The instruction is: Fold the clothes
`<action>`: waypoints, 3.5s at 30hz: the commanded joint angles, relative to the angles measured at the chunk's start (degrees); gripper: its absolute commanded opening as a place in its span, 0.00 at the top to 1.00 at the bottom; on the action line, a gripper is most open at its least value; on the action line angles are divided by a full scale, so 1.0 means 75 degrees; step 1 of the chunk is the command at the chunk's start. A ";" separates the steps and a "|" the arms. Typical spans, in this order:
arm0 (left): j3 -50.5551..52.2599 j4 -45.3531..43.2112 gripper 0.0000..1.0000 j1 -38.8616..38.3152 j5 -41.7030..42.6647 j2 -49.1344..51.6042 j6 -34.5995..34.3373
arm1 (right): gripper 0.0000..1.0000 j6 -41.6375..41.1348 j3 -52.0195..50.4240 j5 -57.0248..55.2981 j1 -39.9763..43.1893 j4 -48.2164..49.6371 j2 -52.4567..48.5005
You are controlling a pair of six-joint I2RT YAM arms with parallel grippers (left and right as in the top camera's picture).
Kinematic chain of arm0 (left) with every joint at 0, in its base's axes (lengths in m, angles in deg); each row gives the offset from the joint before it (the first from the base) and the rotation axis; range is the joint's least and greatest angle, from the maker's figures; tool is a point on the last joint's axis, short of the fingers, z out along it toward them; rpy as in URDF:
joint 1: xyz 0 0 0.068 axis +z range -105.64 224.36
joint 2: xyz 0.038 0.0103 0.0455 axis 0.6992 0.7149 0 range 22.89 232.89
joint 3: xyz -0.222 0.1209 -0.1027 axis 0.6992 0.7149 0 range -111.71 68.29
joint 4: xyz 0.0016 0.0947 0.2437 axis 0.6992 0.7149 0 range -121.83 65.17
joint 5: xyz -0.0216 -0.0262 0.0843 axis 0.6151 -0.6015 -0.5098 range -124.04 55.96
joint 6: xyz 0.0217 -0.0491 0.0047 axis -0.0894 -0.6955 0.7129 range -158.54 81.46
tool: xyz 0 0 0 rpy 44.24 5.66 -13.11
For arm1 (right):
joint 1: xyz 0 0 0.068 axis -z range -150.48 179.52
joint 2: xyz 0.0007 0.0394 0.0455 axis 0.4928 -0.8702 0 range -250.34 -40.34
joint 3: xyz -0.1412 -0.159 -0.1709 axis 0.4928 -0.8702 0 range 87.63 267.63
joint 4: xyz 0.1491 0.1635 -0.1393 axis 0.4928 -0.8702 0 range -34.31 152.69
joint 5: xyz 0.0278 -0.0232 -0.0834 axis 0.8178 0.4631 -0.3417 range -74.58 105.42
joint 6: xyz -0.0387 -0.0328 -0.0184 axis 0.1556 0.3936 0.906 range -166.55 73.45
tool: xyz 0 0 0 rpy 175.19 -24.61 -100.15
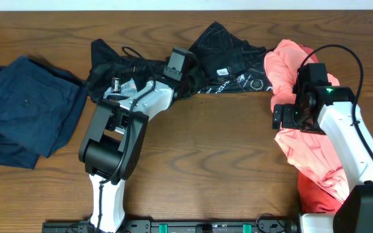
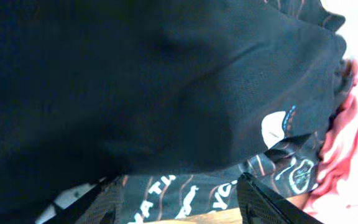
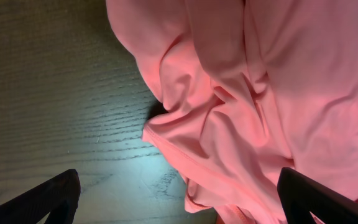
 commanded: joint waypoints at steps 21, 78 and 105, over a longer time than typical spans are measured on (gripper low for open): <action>0.0029 -0.0428 0.68 -0.0364 -0.1786 0.0213 -0.0950 | 0.01 -0.0058 0.0041 -0.0020 0.0166 -0.0152 0.0047; 0.1795 0.7335 0.74 0.1253 -0.0915 -0.4220 0.1932 | 0.24 0.1119 0.0041 0.1131 0.0160 0.2052 -0.1714; 0.4089 0.1271 0.38 -0.0160 -0.0335 -0.2710 0.0417 | 0.25 0.1276 0.0041 0.0064 0.1676 0.4511 -0.2821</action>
